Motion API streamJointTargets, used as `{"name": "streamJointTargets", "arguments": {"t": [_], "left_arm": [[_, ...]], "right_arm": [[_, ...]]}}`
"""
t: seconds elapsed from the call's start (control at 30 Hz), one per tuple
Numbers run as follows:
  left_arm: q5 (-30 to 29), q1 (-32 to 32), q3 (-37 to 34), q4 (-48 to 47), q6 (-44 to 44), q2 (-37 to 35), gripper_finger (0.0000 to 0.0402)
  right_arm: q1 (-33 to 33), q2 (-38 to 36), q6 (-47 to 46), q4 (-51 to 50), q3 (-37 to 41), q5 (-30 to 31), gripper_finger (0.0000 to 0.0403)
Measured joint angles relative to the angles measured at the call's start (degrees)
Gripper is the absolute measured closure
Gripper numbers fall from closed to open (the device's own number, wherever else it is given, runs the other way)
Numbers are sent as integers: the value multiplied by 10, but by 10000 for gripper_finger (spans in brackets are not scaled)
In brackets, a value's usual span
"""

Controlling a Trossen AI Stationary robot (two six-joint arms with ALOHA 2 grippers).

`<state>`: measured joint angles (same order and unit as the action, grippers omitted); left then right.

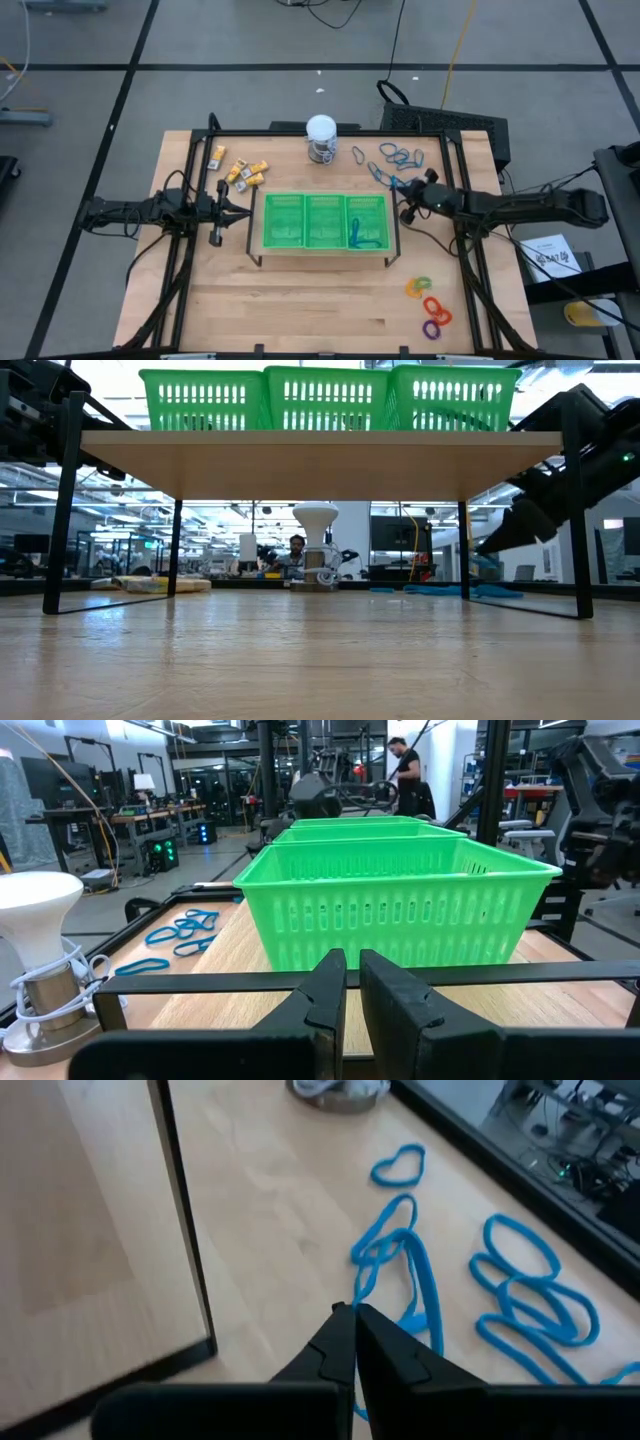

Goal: Pick & Place Office Desk Supplies
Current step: Put the blue rubber band into the right green bin on the shelf

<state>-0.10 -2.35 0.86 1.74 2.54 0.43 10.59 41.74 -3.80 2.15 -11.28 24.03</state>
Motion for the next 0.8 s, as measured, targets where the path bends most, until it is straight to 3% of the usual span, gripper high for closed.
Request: {"name": "streamJointTargets", "arguments": {"t": [0.37,0.8], "left_arm": [[0,0,0,0,0,0,357],[0,0,0,0,0,0,357]], "right_arm": [[0,-58,1,47,0,0,402],[0,-61,43,180,-1,-1,403]]}}
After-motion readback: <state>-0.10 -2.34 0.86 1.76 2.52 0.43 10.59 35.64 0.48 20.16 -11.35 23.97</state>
